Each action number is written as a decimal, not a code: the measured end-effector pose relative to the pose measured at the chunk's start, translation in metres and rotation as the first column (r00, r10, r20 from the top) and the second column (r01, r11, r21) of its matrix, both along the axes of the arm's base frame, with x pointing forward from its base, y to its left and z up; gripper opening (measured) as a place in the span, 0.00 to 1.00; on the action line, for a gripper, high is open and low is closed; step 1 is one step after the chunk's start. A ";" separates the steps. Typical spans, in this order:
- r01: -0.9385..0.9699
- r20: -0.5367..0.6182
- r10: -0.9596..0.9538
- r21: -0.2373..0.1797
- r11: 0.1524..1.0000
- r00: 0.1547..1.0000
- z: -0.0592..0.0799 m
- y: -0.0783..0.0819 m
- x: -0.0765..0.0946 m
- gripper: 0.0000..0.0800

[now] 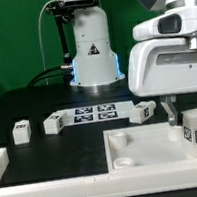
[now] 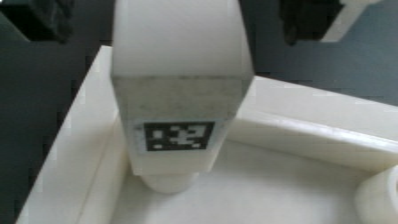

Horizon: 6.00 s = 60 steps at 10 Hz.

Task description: Assemble one leg

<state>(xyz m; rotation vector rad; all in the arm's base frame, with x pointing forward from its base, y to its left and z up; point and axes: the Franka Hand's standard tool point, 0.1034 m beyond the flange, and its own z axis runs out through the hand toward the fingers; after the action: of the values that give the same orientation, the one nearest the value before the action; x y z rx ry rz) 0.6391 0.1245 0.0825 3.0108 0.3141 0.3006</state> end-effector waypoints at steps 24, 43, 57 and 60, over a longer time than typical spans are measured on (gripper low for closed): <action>0.216 0.107 -0.218 0.035 0.976 0.970 0.002 -0.003 -0.004 0.81; 0.014 0.107 -0.011 -0.026 1.000 0.994 0.012 -0.006 -0.001 0.28; 0.049 0.100 -0.046 -0.027 0.998 0.994 0.002 -0.024 -0.008 0.69; 0.048 0.105 -0.045 -0.026 0.999 0.993 0.003 -0.024 -0.007 0.37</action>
Offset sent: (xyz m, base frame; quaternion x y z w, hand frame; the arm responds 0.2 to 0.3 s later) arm 0.0000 0.0000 0.0000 0.0000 0.0000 0.0000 1.0000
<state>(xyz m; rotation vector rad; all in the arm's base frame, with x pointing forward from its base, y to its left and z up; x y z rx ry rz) 0.6322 0.1009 0.0857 2.9563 0.2362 0.4439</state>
